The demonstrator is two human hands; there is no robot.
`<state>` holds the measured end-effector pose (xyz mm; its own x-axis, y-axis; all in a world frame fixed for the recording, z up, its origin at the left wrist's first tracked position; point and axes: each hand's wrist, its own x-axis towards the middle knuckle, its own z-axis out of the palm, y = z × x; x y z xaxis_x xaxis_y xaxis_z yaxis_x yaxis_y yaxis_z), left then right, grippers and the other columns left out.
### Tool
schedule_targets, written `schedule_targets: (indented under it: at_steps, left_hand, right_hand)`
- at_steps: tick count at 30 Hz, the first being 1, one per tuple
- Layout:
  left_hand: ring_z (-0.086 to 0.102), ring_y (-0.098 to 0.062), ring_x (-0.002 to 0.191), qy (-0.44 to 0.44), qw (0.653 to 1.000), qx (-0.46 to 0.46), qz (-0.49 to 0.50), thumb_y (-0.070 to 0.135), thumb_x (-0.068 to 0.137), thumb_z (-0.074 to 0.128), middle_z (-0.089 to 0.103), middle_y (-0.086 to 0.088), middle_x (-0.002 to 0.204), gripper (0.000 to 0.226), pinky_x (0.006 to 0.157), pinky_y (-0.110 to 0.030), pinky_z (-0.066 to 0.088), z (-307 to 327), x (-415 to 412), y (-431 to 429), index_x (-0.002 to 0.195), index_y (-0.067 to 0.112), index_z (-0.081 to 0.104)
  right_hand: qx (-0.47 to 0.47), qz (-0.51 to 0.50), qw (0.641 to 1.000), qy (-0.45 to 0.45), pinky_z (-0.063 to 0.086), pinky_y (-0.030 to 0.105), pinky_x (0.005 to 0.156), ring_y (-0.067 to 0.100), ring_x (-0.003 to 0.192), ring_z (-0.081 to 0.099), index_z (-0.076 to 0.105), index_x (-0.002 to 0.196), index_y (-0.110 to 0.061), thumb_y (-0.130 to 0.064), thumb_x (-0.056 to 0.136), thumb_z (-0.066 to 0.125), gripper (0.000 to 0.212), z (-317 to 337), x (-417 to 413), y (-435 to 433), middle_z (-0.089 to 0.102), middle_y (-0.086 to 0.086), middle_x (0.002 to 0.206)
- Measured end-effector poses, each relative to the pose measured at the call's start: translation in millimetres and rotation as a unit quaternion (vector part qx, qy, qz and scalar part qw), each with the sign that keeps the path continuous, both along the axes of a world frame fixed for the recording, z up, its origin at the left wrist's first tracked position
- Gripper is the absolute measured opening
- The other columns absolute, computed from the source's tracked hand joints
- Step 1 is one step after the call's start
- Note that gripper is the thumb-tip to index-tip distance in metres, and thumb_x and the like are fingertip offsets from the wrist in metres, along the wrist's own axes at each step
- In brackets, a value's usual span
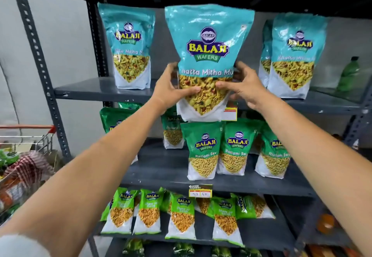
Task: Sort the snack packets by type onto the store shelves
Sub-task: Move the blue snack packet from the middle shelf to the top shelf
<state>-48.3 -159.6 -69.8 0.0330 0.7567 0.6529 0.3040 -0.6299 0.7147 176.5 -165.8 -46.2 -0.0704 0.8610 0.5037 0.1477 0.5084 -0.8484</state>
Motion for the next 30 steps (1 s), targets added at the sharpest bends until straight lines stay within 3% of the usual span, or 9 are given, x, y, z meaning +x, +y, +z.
schedule_targets:
  at_steps: [4, 8, 10, 15, 20, 23, 25, 27, 30]
  left_hand:
    - [0.057, -0.016, 0.112, -0.002, 1.0, 0.015, -0.021, 0.034, 0.061, 0.091, 0.059, 0.005, 0.115, 0.083, 0.103, -0.042, 0.049, 32, 25, 40, 0.128, 0.015, 0.046]
    - [0.058, -0.011, 0.104, 0.003, 0.999, 0.014, -0.034, 0.033, 0.063, 0.09, 0.059, 0.006, 0.113, 0.081, 0.099, -0.033, 0.051, 53, 42, 80, 0.128, 0.014, 0.046]
    - [0.058, -0.012, 0.104, 0.002, 0.999, 0.01, -0.043, 0.031, 0.065, 0.089, 0.058, 0.007, 0.112, 0.079, 0.096, -0.031, 0.051, 62, 49, 100, 0.128, 0.014, 0.046]
    - [0.052, -0.009, 0.106, 0.0, 0.998, -0.005, -0.067, 0.03, 0.067, 0.088, 0.054, 0.006, 0.117, 0.086, 0.099, -0.026, 0.044, 70, 68, 149, 0.136, 0.014, 0.04]
    - [0.051, -0.013, 0.114, 0.03, 0.998, -0.009, -0.057, 0.038, 0.063, 0.089, 0.057, -0.002, 0.135, 0.09, 0.103, -0.031, 0.042, 56, 86, 195, 0.136, 0.014, 0.042]
    - [0.054, -0.019, 0.122, 0.008, 0.996, -0.038, -0.086, 0.045, 0.059, 0.088, 0.058, -0.004, 0.134, 0.098, 0.108, -0.042, 0.044, 32, 85, 215, 0.139, 0.015, 0.041]
    - [0.058, -0.02, 0.118, -0.032, 0.991, -0.063, -0.112, 0.048, 0.062, 0.086, 0.06, -0.002, 0.127, 0.094, 0.105, -0.046, 0.047, 26, 85, 223, 0.138, 0.018, 0.04]
    - [0.058, -0.019, 0.114, -0.109, 0.981, -0.09, -0.135, 0.049, 0.073, 0.077, 0.059, 0.002, 0.119, 0.078, 0.098, -0.048, 0.051, 29, 84, 224, 0.135, 0.021, 0.04]
    - [0.059, -0.02, 0.114, -0.158, 0.972, -0.112, -0.131, 0.053, 0.071, 0.07, 0.058, 0.006, 0.115, 0.07, 0.089, -0.047, 0.052, 34, 76, 225, 0.129, 0.026, 0.041]
  right_hand:
    - [0.02, -0.048, 0.998, 0.021, 0.055, 0.021, 0.047, 0.017, 0.111, 0.06, 0.034, 0.144, -0.012, -0.013, 0.071, 0.082, 0.087, 25, 26, 36, 0.056, -0.002, 0.128]
    - [0.039, -0.066, 0.997, 0.01, 0.06, 0.03, 0.055, 0.019, 0.117, 0.06, 0.039, 0.141, -0.014, -0.041, 0.044, 0.092, 0.114, 42, 44, 73, 0.059, 0.002, 0.133]
    - [0.051, -0.075, 0.996, 0.006, 0.062, 0.038, 0.06, 0.019, 0.117, 0.061, 0.041, 0.139, -0.014, -0.046, 0.038, 0.092, 0.118, 49, 51, 93, 0.06, 0.004, 0.133]
    - [0.063, -0.094, 0.993, -0.019, 0.061, 0.03, 0.055, 0.021, 0.111, 0.063, 0.053, 0.126, -0.016, -0.016, 0.072, 0.081, 0.061, 62, 65, 133, 0.064, 0.003, 0.123]
    - [0.013, -0.101, 0.995, 0.003, 0.062, 0.034, 0.061, 0.016, 0.102, 0.065, 0.053, 0.126, -0.016, -0.007, 0.075, 0.077, 0.057, 44, 84, 173, 0.065, -0.003, 0.113]
    - [-0.001, -0.063, 0.998, 0.021, 0.06, 0.025, 0.061, 0.015, 0.1, 0.063, 0.054, 0.121, -0.017, -0.003, 0.078, 0.073, 0.049, 22, 87, 187, 0.064, -0.002, 0.112]
    - [0.009, -0.039, 0.998, 0.056, 0.058, 0.026, 0.065, 0.013, 0.103, 0.061, 0.053, 0.118, -0.022, -0.012, 0.074, 0.075, 0.049, 17, 89, 195, 0.063, -0.006, 0.11]
    - [0.005, -0.02, 0.995, 0.1, 0.054, 0.028, 0.066, 0.009, 0.099, 0.062, 0.054, 0.112, -0.031, -0.034, 0.065, 0.078, 0.052, 17, 90, 200, 0.063, -0.008, 0.109]
    - [-0.015, -0.014, 0.988, 0.153, 0.051, 0.028, 0.063, 0.007, 0.078, 0.066, 0.057, 0.101, -0.031, -0.042, 0.076, 0.069, 0.029, 12, 92, 203, 0.067, -0.008, 0.095]
